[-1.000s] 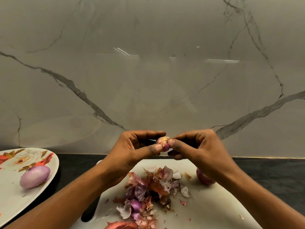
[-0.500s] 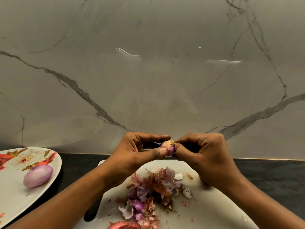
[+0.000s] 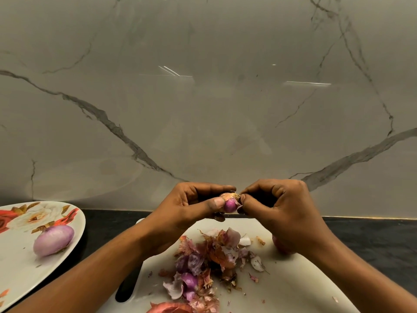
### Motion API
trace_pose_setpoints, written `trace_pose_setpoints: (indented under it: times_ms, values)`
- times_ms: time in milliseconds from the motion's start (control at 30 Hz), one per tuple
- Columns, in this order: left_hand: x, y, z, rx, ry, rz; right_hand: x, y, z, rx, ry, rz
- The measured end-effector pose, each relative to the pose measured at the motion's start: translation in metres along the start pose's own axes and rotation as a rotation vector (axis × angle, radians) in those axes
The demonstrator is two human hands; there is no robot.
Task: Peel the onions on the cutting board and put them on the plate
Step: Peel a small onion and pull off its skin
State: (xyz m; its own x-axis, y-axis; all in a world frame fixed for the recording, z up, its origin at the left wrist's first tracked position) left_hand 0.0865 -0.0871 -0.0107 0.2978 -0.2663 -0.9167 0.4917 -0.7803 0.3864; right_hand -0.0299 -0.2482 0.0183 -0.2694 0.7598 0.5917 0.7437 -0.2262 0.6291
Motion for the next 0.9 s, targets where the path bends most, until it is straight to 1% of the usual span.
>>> trace_pose_setpoints:
  times_ms: [100, 200, 300, 400, 467, 533, 600, 733, 900]
  values:
    - [-0.001, 0.000, 0.001, 0.025, -0.066, 0.004, 0.001, 0.002, 0.000, 0.067, 0.148, 0.038]
    - [-0.003, -0.002, 0.005, 0.028, -0.149, -0.001, 0.002, 0.003, 0.003, 0.125, 0.174, 0.061]
    - [-0.003, -0.001, 0.005, -0.005, -0.217, -0.028, -0.002, 0.003, 0.005, 0.126, 0.211, 0.072]
    - [-0.005, -0.003, 0.006, -0.041, -0.218, -0.022, -0.005, 0.003, 0.005, 0.094, 0.229, 0.062]
    - [-0.007, -0.004, 0.005, -0.057, -0.200, -0.014, -0.002, 0.003, 0.006, 0.094, 0.130, 0.017]
    - [-0.008, -0.004, 0.003, -0.050, -0.162, -0.008, 0.001, 0.001, 0.011, 0.149, -0.055, -0.060]
    - [-0.007, -0.004, 0.003, -0.042, -0.113, -0.007, 0.001, -0.001, 0.017, 0.213, -0.153, -0.101]
    - [-0.007, -0.004, 0.002, -0.062, -0.083, -0.010, 0.000, -0.001, 0.020, 0.241, -0.167, -0.130]
    - [-0.011, -0.005, 0.002, -0.047, -0.130, 0.002, 0.003, -0.002, 0.017, 0.226, -0.043, -0.100]
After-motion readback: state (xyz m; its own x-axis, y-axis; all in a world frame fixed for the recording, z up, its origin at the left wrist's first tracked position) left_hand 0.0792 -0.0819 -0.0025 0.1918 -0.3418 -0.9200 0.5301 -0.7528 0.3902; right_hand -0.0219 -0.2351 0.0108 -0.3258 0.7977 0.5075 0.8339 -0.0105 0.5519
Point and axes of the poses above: each hand's wrist, its own y-axis towards the middle knuckle, its own z-axis out of the palm, x = y × z, the point moved 5 cm from there along y, towards the middle knuckle, and after that the axes turned 4 degrees about z, right-handed, at the moved point
